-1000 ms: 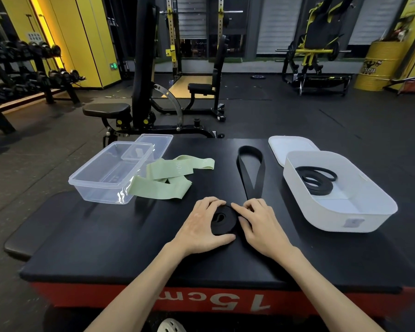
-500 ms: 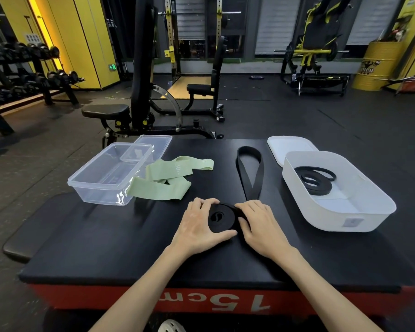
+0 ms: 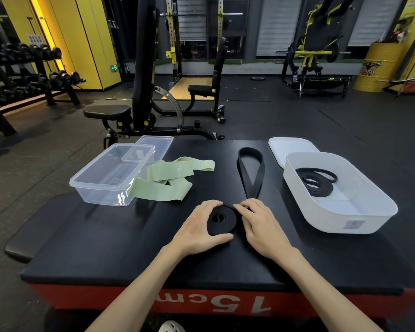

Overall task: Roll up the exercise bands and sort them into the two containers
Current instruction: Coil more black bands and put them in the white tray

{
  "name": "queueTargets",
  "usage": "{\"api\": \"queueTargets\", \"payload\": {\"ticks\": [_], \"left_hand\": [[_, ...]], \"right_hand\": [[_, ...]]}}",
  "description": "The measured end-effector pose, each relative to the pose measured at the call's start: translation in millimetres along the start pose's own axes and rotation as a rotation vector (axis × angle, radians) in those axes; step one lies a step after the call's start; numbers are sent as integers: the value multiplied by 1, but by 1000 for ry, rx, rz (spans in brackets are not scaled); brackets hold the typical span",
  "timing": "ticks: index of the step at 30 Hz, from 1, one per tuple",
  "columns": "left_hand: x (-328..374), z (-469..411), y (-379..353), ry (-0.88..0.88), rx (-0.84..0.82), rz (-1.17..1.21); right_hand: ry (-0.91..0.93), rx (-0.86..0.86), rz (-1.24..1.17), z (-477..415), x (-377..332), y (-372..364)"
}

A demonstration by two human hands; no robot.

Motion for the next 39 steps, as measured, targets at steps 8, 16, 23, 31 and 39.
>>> {"api": "queueTargets", "payload": {"ticks": [8, 16, 23, 31, 39], "left_hand": [[10, -1, -5, -2, 122, -176], [12, 0, -7, -22, 109, -197], [5, -4, 2, -21, -94, 15], [10, 1, -4, -43, 71, -100], [14, 0, -7, 18, 127, -271]], "right_hand": [[21, -55, 53, 0, -2, -1], [-19, -86, -34, 0, -5, 2], [-17, -84, -1, -1, -5, 2], [-45, -98, 49, -1, -7, 4], [-29, -108, 30, -2, -7, 3]]}}
Point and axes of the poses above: each hand's wrist, its own z-axis away from the middle knuckle, its own y-axis out of the back of the hand, x = y × z, the point moved 2 cm from there along -z, towards the middle knuckle, and after that the axes turned 12 degrees about x, right-handed, at the moved point
